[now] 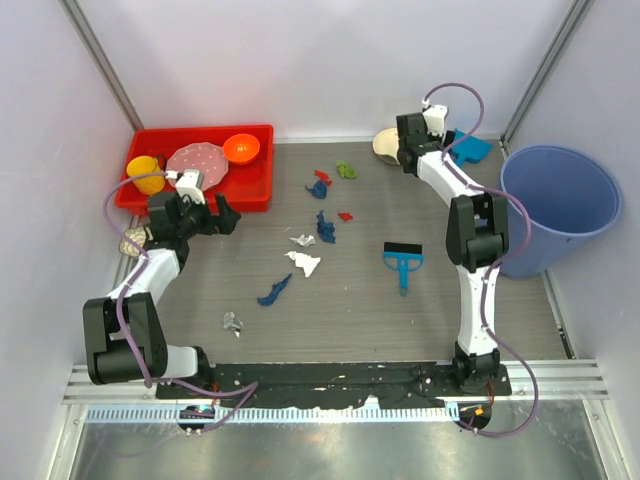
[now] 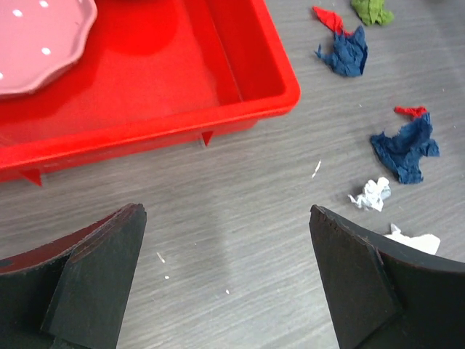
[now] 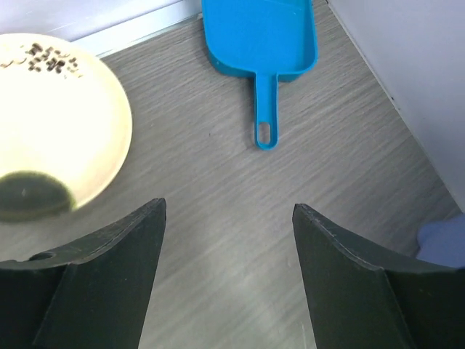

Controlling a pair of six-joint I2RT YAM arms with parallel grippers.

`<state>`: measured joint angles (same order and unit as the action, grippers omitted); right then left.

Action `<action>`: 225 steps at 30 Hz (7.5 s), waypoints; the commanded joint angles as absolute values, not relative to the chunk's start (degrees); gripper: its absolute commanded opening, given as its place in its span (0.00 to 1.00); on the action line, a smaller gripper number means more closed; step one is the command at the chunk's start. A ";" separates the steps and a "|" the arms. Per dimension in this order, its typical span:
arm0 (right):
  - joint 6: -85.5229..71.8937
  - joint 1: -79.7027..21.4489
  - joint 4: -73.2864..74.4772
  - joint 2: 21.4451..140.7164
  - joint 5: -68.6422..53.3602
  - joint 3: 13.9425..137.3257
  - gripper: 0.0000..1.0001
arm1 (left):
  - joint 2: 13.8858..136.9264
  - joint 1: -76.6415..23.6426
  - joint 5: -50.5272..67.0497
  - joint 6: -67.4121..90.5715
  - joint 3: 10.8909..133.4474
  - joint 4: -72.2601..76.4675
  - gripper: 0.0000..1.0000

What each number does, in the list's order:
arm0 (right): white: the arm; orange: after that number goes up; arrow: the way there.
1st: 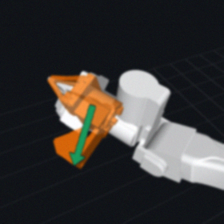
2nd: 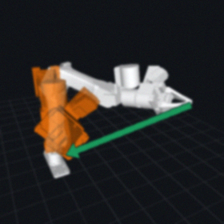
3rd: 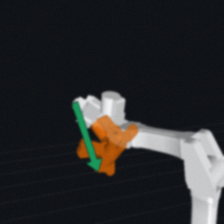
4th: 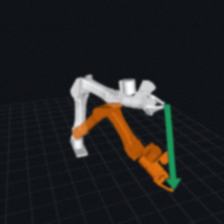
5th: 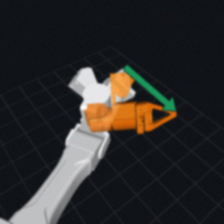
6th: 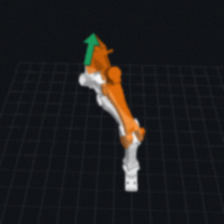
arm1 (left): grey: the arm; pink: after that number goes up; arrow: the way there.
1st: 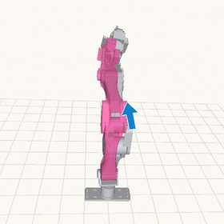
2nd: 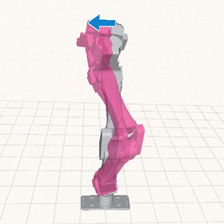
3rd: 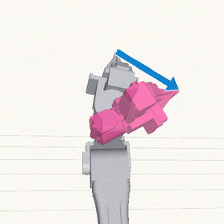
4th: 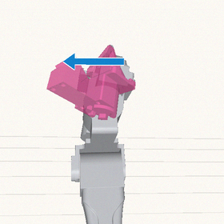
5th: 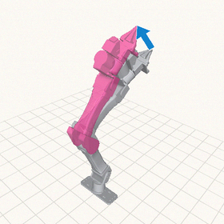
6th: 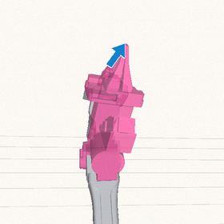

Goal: Sweep away the paper scraps from the table

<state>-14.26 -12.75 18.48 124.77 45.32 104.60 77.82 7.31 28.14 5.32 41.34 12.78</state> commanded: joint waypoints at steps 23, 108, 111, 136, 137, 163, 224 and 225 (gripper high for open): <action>-30.75 1.31 30.06 144.67 32.18 130.35 0.82 | 75.24 7.12 36.83 6.50 38.06 16.26 0.99; -28.29 -58.63 44.47 72.62 21.43 55.27 0.79 | 70.84 7.03 32.87 -1.23 50.27 -4.22 1.00; -30.84 -51.09 43.95 69.62 24.61 54.68 0.78 | 70.49 7.21 33.13 -0.97 50.27 -4.13 1.00; -30.06 -28.65 28.12 85.61 13.97 42.80 0.24 | 70.23 7.03 34.80 -0.62 50.01 -4.31 1.00; -29.80 -28.57 28.30 85.52 13.97 42.80 0.18 | 70.22 7.12 34.89 -0.62 50.01 -4.48 1.00; -26.62 -34.10 45.27 80.77 -24.59 76.19 0.01 | 74.09 -30.13 28.93 -55.51 79.70 -49.09 1.00; -10.90 -2.20 64.34 90.43 30.69 105.03 0.88 | 68.82 -26.89 21.09 -18.46 63.28 -29.00 0.00; -10.46 -1.85 64.42 90.96 29.80 104.07 0.87 | 69.17 -26.89 21.79 -18.54 63.37 -29.26 0.00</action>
